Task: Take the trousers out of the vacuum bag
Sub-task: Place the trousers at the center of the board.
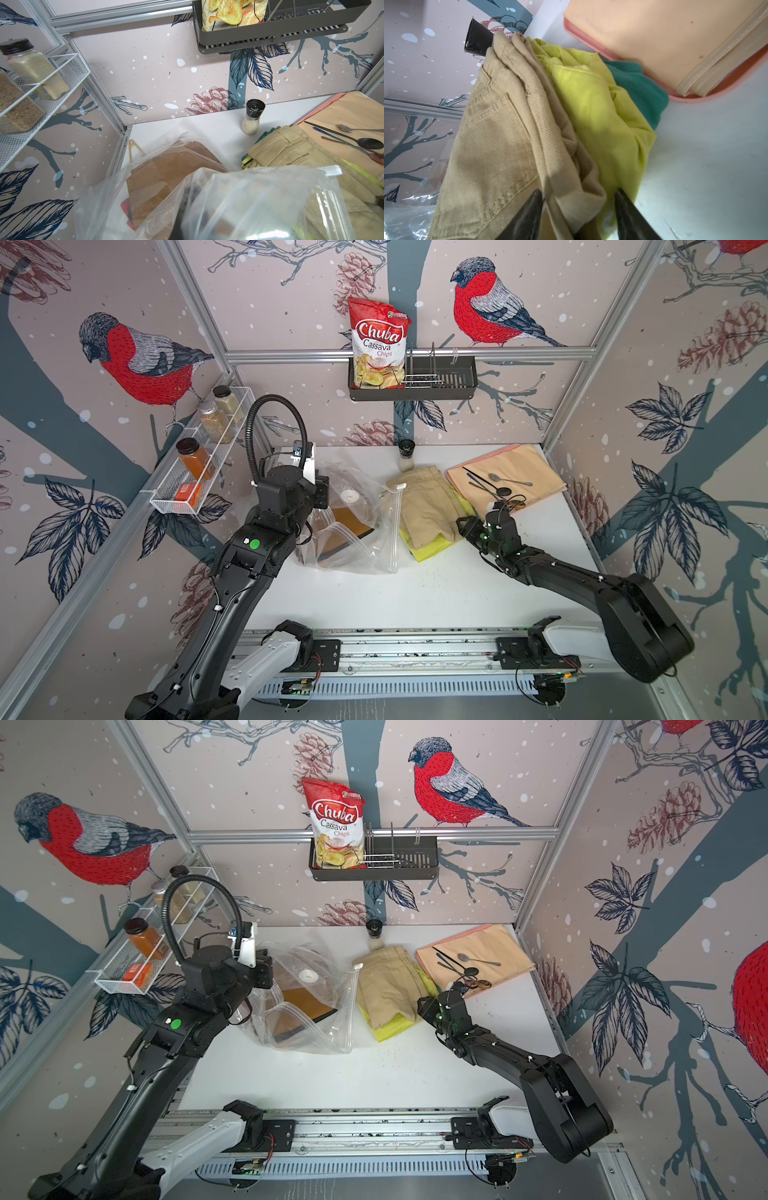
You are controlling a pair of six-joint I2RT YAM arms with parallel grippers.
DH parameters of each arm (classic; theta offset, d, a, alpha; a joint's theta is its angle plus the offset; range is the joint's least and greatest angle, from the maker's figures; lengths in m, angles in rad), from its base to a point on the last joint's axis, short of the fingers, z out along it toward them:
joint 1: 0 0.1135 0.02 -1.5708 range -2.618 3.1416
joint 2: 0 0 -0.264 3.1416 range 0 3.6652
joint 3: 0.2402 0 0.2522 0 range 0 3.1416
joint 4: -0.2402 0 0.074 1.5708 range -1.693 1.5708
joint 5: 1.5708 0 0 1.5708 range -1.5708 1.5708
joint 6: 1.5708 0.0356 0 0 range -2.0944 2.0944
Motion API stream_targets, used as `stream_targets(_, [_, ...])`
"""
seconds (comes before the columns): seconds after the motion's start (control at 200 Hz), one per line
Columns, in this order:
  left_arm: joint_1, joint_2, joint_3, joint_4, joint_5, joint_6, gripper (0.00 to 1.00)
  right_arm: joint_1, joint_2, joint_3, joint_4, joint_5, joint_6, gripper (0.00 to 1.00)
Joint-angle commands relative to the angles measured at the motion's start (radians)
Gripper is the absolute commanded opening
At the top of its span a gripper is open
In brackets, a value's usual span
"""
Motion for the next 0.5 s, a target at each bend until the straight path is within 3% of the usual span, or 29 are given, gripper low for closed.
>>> stream_targets(0.0, [0.003, 0.001, 0.001, 0.024, -0.005, -0.002, 0.0, -0.006, 0.023, 0.012, 0.044, -0.067, -0.052, 0.56])
stream_targets(0.19, [0.003, -0.007, 0.0, 0.013, -0.018, 0.0, 0.0, -0.006, 0.065, 0.047, 0.09, -0.145, -0.066, 0.52])
stream_targets(0.495, [0.002, -0.007, -0.007, 0.02, -0.022, 0.003, 0.0, -0.002, 0.076, 0.049, 0.09, -0.161, -0.064, 0.49])
